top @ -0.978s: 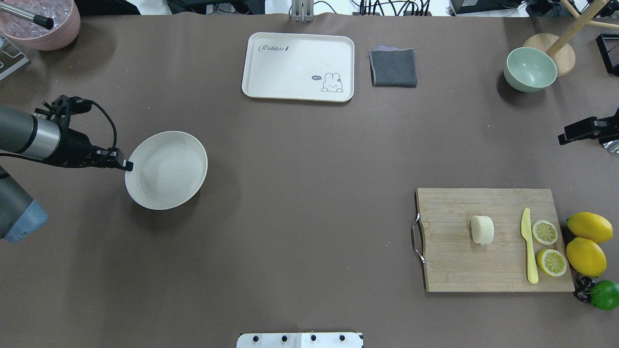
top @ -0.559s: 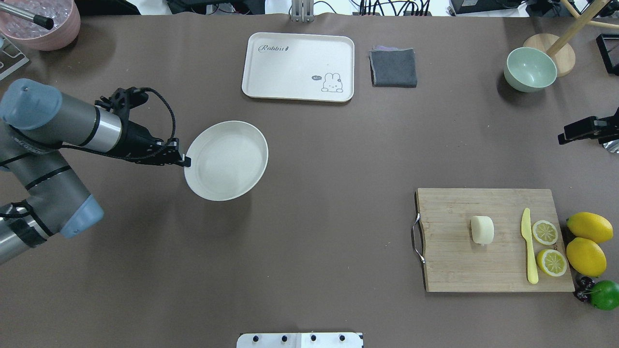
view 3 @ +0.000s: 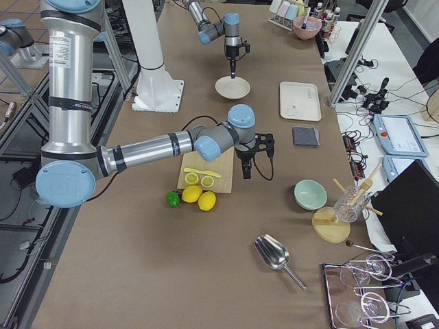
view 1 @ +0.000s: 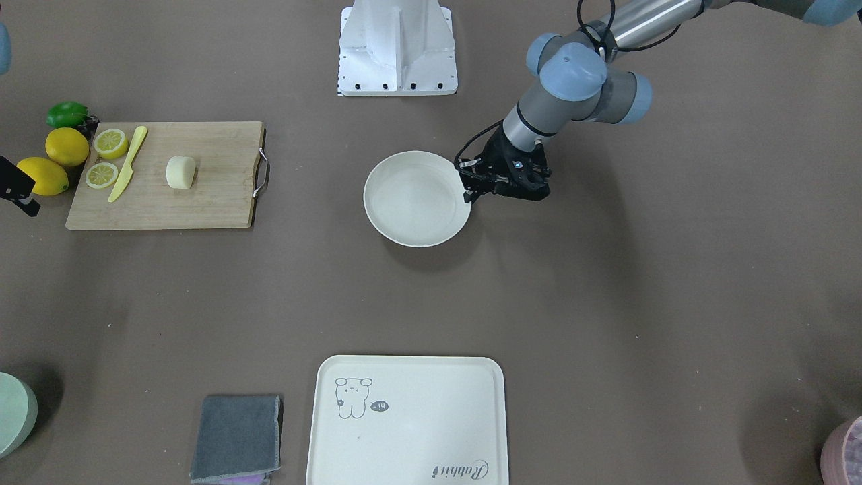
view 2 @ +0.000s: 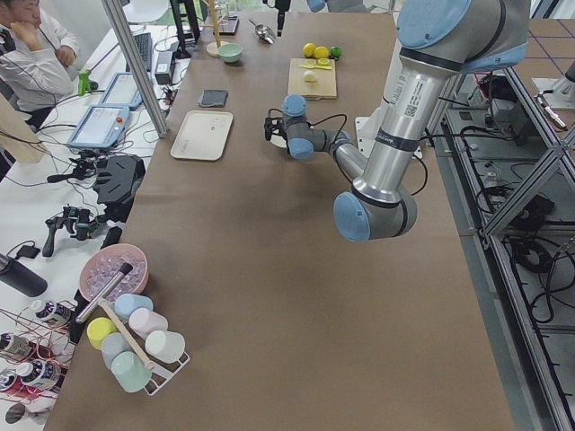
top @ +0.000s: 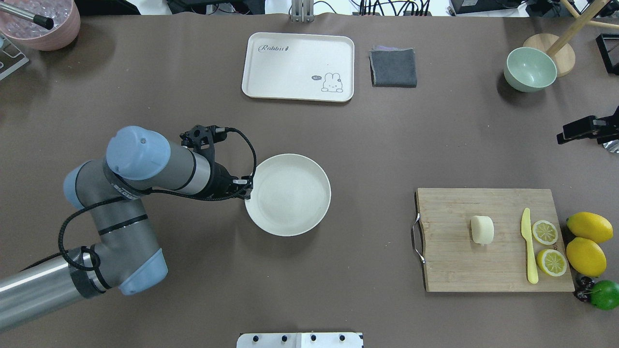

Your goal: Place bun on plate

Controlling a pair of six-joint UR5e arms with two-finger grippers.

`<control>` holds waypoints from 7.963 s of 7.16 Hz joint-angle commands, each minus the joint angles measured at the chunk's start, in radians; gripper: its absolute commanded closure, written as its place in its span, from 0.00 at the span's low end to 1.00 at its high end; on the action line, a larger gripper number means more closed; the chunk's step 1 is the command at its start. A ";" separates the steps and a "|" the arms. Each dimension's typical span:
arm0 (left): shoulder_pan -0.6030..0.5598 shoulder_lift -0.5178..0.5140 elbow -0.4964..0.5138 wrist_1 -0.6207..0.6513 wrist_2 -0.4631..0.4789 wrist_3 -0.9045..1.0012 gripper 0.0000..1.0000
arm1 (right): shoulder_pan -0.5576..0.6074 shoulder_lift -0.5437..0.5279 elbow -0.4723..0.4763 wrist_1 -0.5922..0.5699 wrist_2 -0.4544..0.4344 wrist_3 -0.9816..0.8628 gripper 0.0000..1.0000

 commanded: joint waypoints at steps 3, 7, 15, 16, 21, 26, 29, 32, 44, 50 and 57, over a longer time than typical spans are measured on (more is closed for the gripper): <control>0.033 -0.007 -0.005 0.013 0.047 0.001 0.55 | -0.042 -0.001 0.047 -0.002 -0.003 0.084 0.00; -0.242 0.008 -0.112 0.200 -0.141 0.111 0.02 | -0.225 -0.006 0.136 -0.003 -0.099 0.339 0.00; -0.880 0.241 -0.097 0.660 -0.321 1.261 0.02 | -0.663 -0.058 0.189 0.000 -0.447 0.625 0.02; -0.886 0.244 -0.097 0.658 -0.321 1.261 0.02 | -0.676 -0.058 0.183 0.000 -0.451 0.622 0.11; -0.894 0.244 -0.095 0.658 -0.321 1.259 0.02 | -0.661 -0.064 0.117 0.126 -0.432 0.611 0.69; -0.894 0.244 -0.087 0.660 -0.321 1.258 0.02 | -0.641 0.198 0.123 -0.116 -0.412 0.628 0.91; -0.902 0.273 -0.086 0.658 -0.321 1.261 0.02 | -0.658 0.530 0.039 -0.347 -0.420 0.718 0.87; -0.902 0.287 -0.086 0.657 -0.321 1.261 0.02 | -0.708 0.830 -0.246 -0.341 -0.475 0.819 0.43; -1.001 0.470 -0.049 0.683 -0.394 1.387 0.02 | -0.664 0.835 -0.134 -0.445 -0.419 0.816 0.00; -1.024 0.524 -0.018 0.727 -0.403 1.623 0.02 | -0.203 0.539 -0.081 -0.459 -0.134 0.183 0.00; -1.053 0.517 -0.025 0.749 -0.365 1.439 0.02 | 0.347 -0.043 -0.093 -0.451 0.014 -0.675 0.00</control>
